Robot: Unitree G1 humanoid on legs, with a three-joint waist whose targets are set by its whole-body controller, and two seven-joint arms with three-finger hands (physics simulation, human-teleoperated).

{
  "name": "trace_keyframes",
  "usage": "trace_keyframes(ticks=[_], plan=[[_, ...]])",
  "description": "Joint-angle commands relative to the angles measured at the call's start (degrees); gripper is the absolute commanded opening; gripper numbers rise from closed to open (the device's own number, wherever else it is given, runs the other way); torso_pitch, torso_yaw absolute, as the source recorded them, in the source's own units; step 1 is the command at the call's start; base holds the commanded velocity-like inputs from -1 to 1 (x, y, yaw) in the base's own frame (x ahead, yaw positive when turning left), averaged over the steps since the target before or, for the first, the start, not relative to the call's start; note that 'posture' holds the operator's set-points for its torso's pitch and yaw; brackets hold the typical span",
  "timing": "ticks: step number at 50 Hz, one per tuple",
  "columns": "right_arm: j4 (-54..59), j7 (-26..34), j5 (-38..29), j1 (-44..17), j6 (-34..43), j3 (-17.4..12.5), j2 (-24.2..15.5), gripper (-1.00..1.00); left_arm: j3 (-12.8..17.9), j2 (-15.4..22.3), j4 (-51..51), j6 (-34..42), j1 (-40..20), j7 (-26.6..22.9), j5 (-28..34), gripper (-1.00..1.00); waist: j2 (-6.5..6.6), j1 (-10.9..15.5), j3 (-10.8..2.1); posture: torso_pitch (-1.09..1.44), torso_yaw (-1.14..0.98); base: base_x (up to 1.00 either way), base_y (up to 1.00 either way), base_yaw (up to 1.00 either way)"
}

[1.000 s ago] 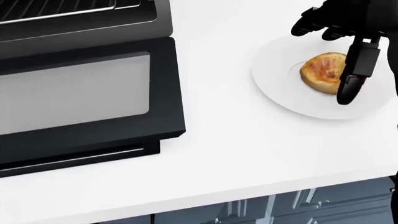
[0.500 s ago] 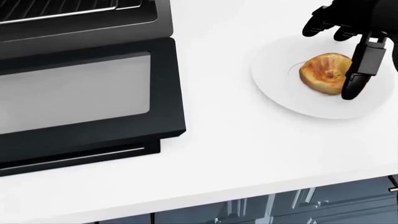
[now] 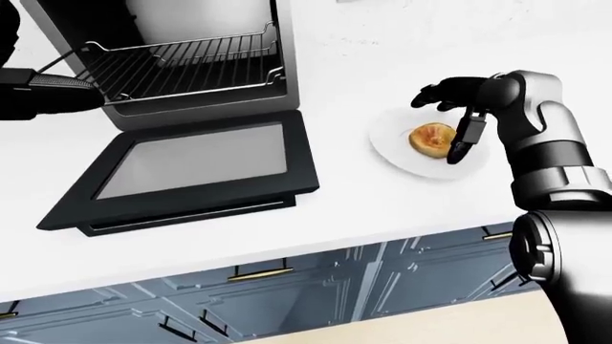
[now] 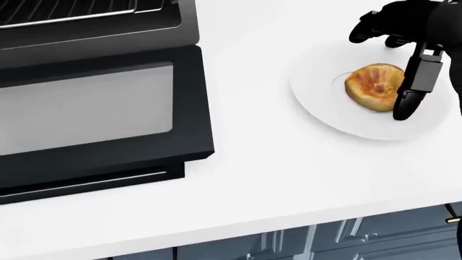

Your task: Place the bread on the top rack of the toaster oven.

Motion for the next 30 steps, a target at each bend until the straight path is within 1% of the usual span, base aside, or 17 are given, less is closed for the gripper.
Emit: trace_keyframes(ticks=[1,6,7,10,11,13,14,15,21,22,27,30], plan=[[-1.2,-0.3,0.5,-1.8,-0.2,-0.2,-0.2,0.62,1.2,0.9,-0.2,-1.8,-1.0,0.0,1.0,1.00,0.06,0.1,-1.21,0.00,0.00,0.00,0.00,0.00],[-1.5,0.1,0.7,-1.6,-0.2,-0.2,-0.2,0.61,1.3,0.8,-0.1,-1.6,-1.3,-0.2,1.1,1.00,-0.01,0.1,-1.29,0.00,0.00,0.00,0.00,0.00],[-1.5,0.1,0.7,-1.6,-0.2,-0.2,-0.2,0.56,1.4,0.9,-0.1,-1.5,-1.2,-0.3,1.1,1.00,-0.03,0.1,-1.29,0.00,0.00,0.00,0.00,0.00],[-2.2,0.8,0.9,-1.5,-0.2,-0.3,-0.2,0.51,1.4,0.8,-0.2,-1.4,-1.3,-0.2,1.1,1.00,-0.08,0.1,-1.26,0.00,0.00,0.00,0.00,0.00],[-2.2,0.7,0.9,-1.5,-0.2,-0.3,-0.2,0.28,1.4,0.8,-0.2,-1.4,-1.3,-0.2,1.1,1.00,-0.11,0.1,-1.25,0.00,0.00,0.00,0.00,0.00],[-2.3,1.0,1.0,-1.5,-0.4,-0.3,-0.4,-0.56,1.3,0.7,-0.2,-1.6,-1.3,-0.3,1.3,1.00,-0.13,0.1,-1.25,0.00,0.00,0.00,0.00,0.00],[-2.1,0.9,1.0,-1.6,-0.5,-0.3,-0.4,-0.84,1.2,0.7,-0.2,-1.5,-1.3,-0.2,1.3,1.00,-0.13,0.1,-1.25,0.00,0.00,0.00,0.00,0.00],[-2.2,1.0,1.1,-1.6,-0.5,-0.4,-0.4,-0.92,1.2,0.6,-0.2,-1.6,-1.2,-0.4,1.5,1.00,-0.13,0.1,-1.25,0.00,0.00,0.00,0.00,0.00],[-2.3,0.6,1.2,-1.5,-0.6,-0.4,-0.4,-0.91,1.4,0.4,-0.4,-1.3,-1.4,-0.2,1.4,1.00,-0.09,0.2,-1.30,0.00,0.00,0.00,0.00,0.00],[-2.1,0.2,1.1,-1.4,-0.9,-0.3,-0.5,-0.85,1.3,0.4,-0.4,-1.3,-1.5,-0.2,1.3,1.00,-0.08,0.2,-1.30,0.00,0.00,0.00,0.00,0.00],[-0.8,-0.4,1.1,-2.2,-1.9,-0.3,-0.9,-0.94,1.3,0.5,-0.4,-1.3,-1.4,-0.2,1.3,1.00,-0.03,0.3,-1.31,0.00,0.00,0.00,0.00,0.00],[0.0,-1.3,1.2,-2.8,-1.9,-0.4,-1.1,-0.94,1.3,0.4,-0.4,-1.4,-1.3,-0.4,1.5,1.00,0.00,0.3,-1.32,0.00,0.00,0.00,0.00,0.00]])
